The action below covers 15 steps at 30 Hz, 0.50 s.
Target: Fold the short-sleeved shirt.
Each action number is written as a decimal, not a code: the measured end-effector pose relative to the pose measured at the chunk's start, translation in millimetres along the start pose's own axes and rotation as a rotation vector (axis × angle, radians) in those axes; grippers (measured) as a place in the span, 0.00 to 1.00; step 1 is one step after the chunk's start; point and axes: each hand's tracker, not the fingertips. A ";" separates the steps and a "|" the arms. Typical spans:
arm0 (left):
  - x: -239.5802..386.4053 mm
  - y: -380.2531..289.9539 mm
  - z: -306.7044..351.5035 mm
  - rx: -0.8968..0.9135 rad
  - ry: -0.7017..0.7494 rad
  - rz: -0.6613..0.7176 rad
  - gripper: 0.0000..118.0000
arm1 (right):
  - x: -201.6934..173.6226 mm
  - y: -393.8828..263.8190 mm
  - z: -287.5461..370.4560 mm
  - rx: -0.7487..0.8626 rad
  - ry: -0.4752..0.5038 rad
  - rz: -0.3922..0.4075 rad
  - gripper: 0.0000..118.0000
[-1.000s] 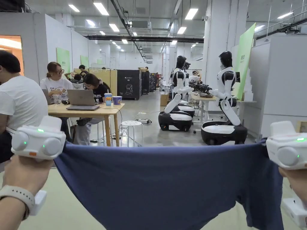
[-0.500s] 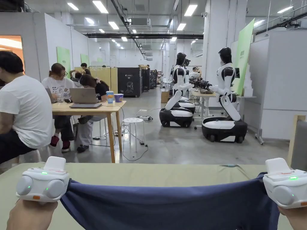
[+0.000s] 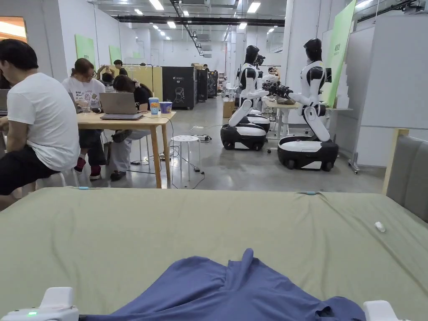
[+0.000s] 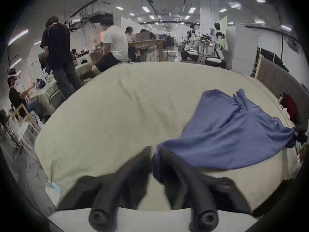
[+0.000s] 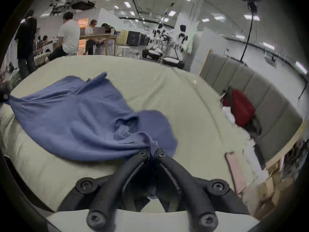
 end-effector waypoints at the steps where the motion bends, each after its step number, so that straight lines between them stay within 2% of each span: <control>1: -0.8 -1.7 5.1 0.010 -0.004 -0.009 0.42 | -1.7 -0.1 4.5 0.006 -0.003 0.002 0.51; 2: -1.3 -2.5 13.5 0.050 0.007 -0.026 0.77 | -4.7 2.1 11.6 0.017 -0.007 0.002 0.83; 3: 1.7 0.3 25.0 0.102 0.032 -0.040 0.95 | -4.1 7.7 15.9 0.045 0.006 -0.007 0.96; 4: 5.8 3.5 36.0 0.144 0.040 -0.045 0.98 | -3.9 12.8 19.6 0.088 0.033 -0.020 0.99; 7: 32.5 16.7 80.6 0.294 -0.051 -0.036 0.85 | -29.6 37.0 57.0 0.243 0.106 -0.061 0.98; 10: 71.1 21.1 108.6 0.393 -0.105 -0.053 0.82 | -66.3 54.9 88.8 0.347 0.183 -0.094 0.97; 11: 83.1 21.3 114.2 0.405 -0.127 -0.057 0.76 | -78.3 57.5 94.2 0.364 0.196 -0.090 0.88; 12: 93.8 20.7 118.0 0.413 -0.155 -0.065 0.66 | -90.2 58.7 99.7 0.385 0.211 -0.085 0.73; 13: 101.5 19.4 121.1 0.419 -0.180 -0.081 0.49 | -98.2 58.7 103.9 0.401 0.229 -0.075 0.50; 14: 110.1 14.7 123.1 0.427 -0.180 -0.094 0.24 | -106.4 56.9 108.1 0.415 0.231 -0.071 0.14; 15: 115.7 12.9 123.4 0.430 -0.167 -0.115 0.11 | -114.4 55.4 112.2 0.422 0.226 -0.063 0.02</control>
